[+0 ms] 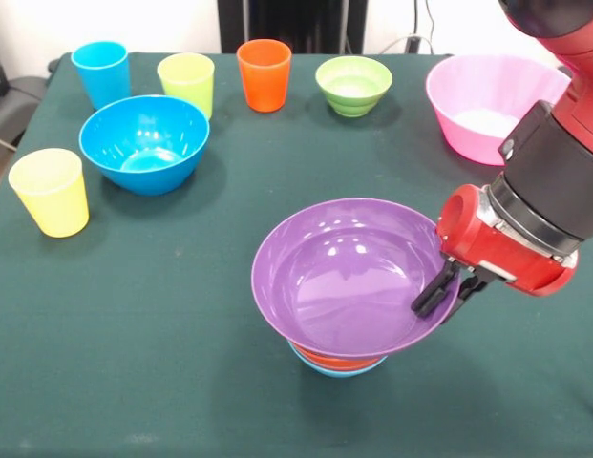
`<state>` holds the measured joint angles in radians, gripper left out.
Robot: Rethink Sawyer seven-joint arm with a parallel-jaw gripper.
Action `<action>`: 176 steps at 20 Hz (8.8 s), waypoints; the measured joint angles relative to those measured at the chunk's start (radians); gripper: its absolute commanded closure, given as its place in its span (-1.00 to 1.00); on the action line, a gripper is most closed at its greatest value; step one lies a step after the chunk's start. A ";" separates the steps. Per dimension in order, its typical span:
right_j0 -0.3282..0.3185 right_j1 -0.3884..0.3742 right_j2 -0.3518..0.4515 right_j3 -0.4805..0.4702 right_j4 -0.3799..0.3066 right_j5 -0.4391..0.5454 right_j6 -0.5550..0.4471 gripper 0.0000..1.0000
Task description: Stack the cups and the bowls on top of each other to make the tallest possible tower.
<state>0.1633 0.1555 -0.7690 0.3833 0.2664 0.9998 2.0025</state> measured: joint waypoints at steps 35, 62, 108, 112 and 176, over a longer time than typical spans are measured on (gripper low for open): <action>-0.012 -0.056 0.004 0.002 -0.005 0.000 0.000 1.00; -0.033 -0.085 0.042 0.021 -0.009 -0.019 0.000 1.00; -0.032 -0.110 0.093 0.159 -0.036 -0.130 0.000 1.00; -0.031 -0.110 0.093 0.159 -0.036 -0.130 0.000 1.00; 0.047 -0.048 0.033 0.162 -0.036 -0.173 0.000 1.00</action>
<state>0.2107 0.1075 -0.7362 0.5449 0.2308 0.8265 2.0025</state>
